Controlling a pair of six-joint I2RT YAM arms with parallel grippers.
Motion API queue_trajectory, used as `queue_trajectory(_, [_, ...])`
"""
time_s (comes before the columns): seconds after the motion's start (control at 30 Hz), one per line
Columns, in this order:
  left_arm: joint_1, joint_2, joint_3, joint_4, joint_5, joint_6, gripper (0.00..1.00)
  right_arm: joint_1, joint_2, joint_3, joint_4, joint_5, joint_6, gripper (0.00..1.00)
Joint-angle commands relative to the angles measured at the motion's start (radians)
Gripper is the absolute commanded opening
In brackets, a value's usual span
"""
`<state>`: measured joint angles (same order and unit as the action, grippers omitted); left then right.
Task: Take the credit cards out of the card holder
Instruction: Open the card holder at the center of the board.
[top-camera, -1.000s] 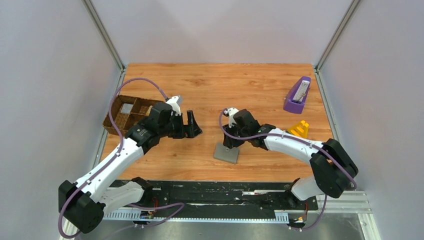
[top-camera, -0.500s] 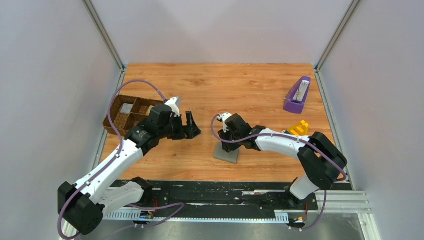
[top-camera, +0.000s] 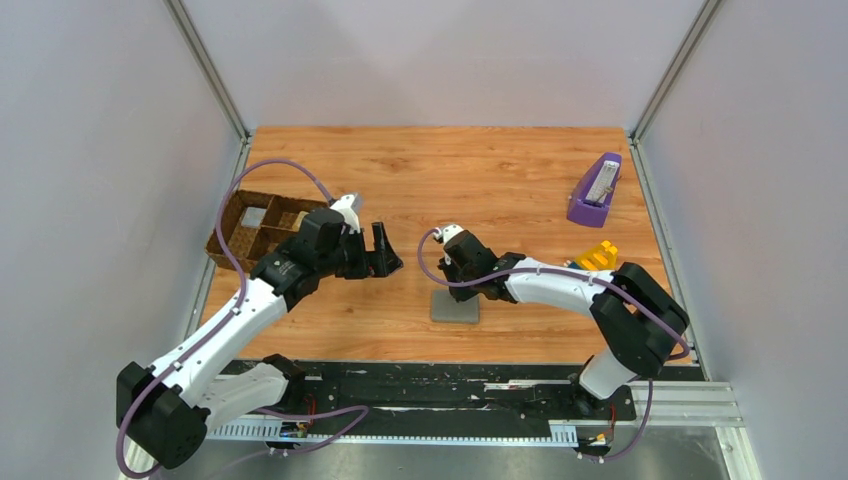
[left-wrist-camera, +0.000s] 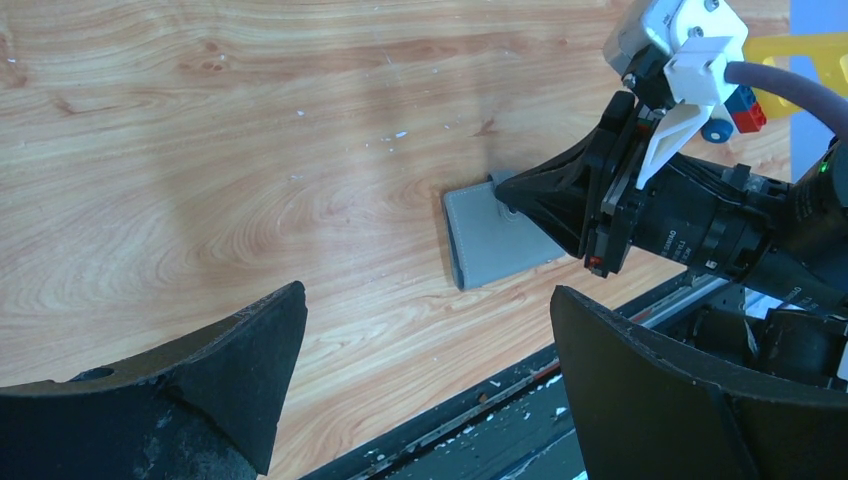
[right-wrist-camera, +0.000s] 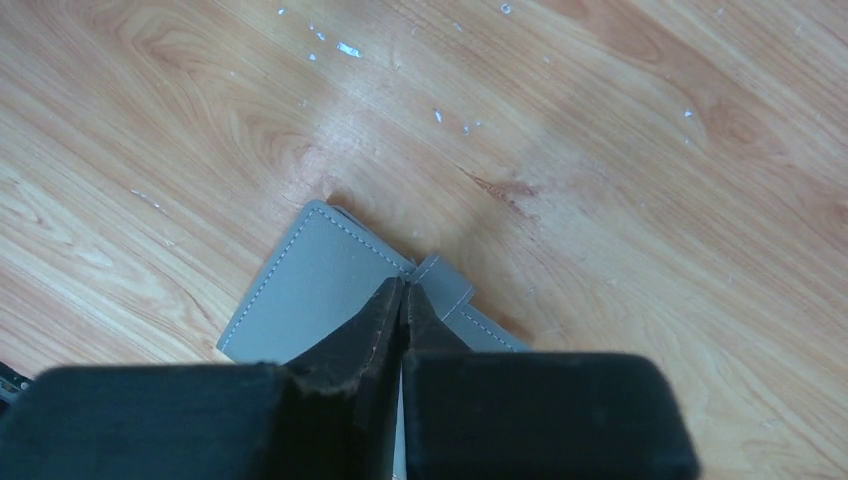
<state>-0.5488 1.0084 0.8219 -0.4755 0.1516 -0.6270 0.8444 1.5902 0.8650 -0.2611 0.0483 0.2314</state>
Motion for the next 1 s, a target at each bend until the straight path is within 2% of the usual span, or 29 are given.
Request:
queue_trajectory(0.0, [-0.001,0.01,-0.003,0.038,0.001,-0.01,1.0,0.01,-0.002,0.009,-0.047,0.02,0.07,0.0])
queue_trajectory(0.13, [-0.001,0.026,-0.003,0.041,0.017,-0.004,1.0,0.01,-0.042,0.021,-0.057,0.004,0.107,0.01])
queue_trajectory(0.3, [-0.001,0.04,-0.003,0.043,0.031,-0.006,1.0,0.01,-0.088,0.025,-0.06,-0.031,0.043,0.23])
queue_trajectory(0.47, [-0.001,0.031,-0.009,0.043,0.029,-0.007,1.0,0.011,-0.077,0.019,-0.072,-0.104,0.007,0.34])
queue_trajectory(0.73, [-0.001,0.028,-0.013,0.046,0.028,-0.013,1.0,0.012,-0.05,0.002,-0.079,-0.069,0.002,0.34])
queue_trajectory(0.97, [-0.001,0.032,-0.015,0.048,0.032,-0.018,1.0,0.052,0.017,-0.001,-0.114,0.061,0.021,0.29])
